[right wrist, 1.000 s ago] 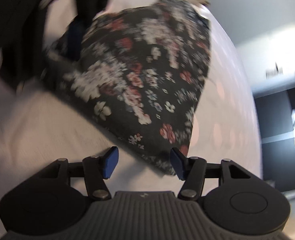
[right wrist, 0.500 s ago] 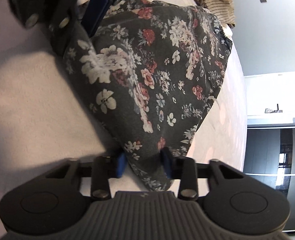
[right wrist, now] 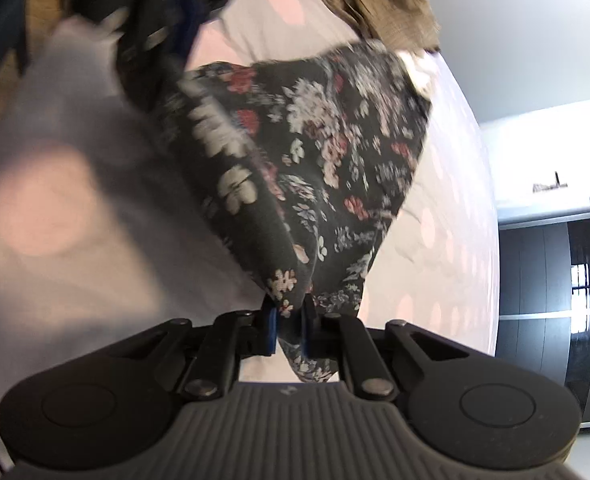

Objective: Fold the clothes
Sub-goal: 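Grasp the edge of the folded floral jeans with both grippers, then lift the floral jeans off the bed with both grippers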

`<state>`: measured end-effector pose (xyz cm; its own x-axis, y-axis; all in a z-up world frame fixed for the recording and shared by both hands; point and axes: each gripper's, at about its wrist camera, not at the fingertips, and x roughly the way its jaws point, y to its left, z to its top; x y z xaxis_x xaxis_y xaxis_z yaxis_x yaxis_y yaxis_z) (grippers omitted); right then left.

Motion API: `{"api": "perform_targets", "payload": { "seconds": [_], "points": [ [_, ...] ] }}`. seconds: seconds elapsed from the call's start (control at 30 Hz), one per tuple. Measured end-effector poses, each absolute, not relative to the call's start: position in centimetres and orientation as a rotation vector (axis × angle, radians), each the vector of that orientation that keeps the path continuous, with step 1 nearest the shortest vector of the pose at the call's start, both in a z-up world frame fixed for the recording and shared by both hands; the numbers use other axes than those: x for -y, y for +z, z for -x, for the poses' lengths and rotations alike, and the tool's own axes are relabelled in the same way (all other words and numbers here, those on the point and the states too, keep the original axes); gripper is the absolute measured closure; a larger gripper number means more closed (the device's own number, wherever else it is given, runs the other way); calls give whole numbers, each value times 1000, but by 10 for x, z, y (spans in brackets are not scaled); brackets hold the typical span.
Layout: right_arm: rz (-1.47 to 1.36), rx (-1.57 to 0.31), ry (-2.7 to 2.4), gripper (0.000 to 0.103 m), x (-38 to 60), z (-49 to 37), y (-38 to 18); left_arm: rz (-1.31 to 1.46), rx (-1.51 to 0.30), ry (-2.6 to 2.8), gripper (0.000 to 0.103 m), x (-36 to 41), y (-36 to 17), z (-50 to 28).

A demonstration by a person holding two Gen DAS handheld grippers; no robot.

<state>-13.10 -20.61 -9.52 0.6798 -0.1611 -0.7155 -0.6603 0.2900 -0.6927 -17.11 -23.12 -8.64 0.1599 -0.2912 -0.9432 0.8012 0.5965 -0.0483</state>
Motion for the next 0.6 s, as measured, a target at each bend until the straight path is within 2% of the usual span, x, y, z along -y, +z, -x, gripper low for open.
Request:
{"api": "perform_targets", "payload": {
  "seconds": [0.17,0.37,0.6],
  "points": [
    [1308,-828,425,94,189,164,-68,-545,-1134,-865,93,228,-72,211],
    [1314,-899,583,95,166,204,-28,-528,-1167,-922,93,219,-51,202],
    [1308,-875,596,96,151,235,-9,-461,-1167,-908,94,210,-36,187]
  ]
}}
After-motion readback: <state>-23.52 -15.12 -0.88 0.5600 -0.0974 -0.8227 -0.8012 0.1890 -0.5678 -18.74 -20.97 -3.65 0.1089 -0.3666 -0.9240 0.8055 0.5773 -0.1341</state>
